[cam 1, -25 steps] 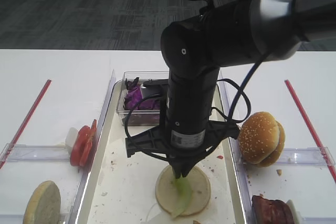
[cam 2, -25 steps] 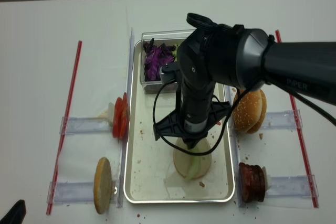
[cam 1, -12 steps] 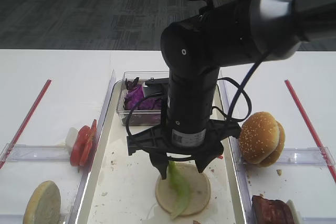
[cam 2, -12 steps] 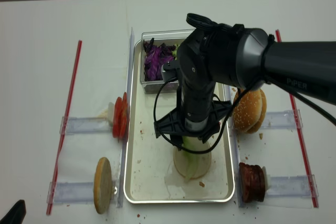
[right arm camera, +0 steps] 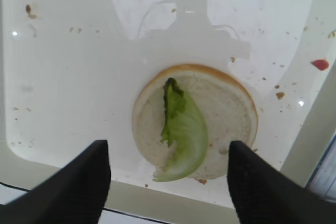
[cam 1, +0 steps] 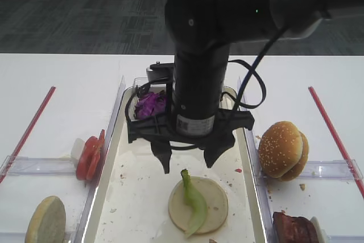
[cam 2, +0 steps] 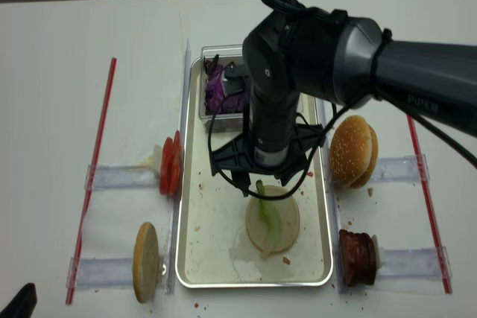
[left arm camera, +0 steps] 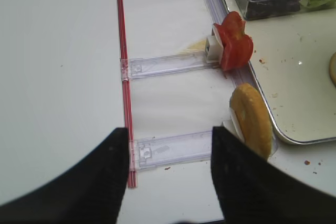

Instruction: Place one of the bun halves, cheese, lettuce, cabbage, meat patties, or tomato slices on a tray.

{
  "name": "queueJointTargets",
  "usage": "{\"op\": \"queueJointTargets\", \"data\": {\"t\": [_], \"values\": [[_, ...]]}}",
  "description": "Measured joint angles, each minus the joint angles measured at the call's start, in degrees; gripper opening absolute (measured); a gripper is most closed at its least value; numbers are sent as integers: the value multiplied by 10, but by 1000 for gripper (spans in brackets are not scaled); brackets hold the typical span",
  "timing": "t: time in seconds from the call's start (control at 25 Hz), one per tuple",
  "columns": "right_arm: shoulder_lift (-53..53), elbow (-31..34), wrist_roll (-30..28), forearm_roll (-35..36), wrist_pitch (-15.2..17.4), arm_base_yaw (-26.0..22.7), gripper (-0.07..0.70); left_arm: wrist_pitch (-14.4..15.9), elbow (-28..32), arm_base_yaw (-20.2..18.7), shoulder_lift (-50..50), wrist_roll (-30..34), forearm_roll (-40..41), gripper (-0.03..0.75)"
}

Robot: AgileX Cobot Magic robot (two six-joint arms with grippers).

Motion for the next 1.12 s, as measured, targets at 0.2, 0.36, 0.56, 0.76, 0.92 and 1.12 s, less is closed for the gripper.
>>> {"op": "queueJointTargets", "data": {"t": [0.2, 0.36, 0.56, 0.76, 0.92, 1.12], "values": [[0, -42, -3, 2, 39, -35, 517, 0, 0, 0, 0, 0, 0, 361], [0, -82, -16, 0, 67, -65, 517, 0, 0, 0, 0, 0, 0, 361], [0, -123, -32, 0, 81, -106, 510, 0, 0, 0, 0, 0, 0, 361], [0, -138, -63, 24, 82, -156, 505, 0, 0, 0, 0, 0, 0, 361], [0, -138, -84, 30, 84, -190, 490, 0, 0, 0, 0, 0, 0, 361], [0, -138, -109, 17, 84, -221, 476, 0, 0, 0, 0, 0, 0, 361]]}}
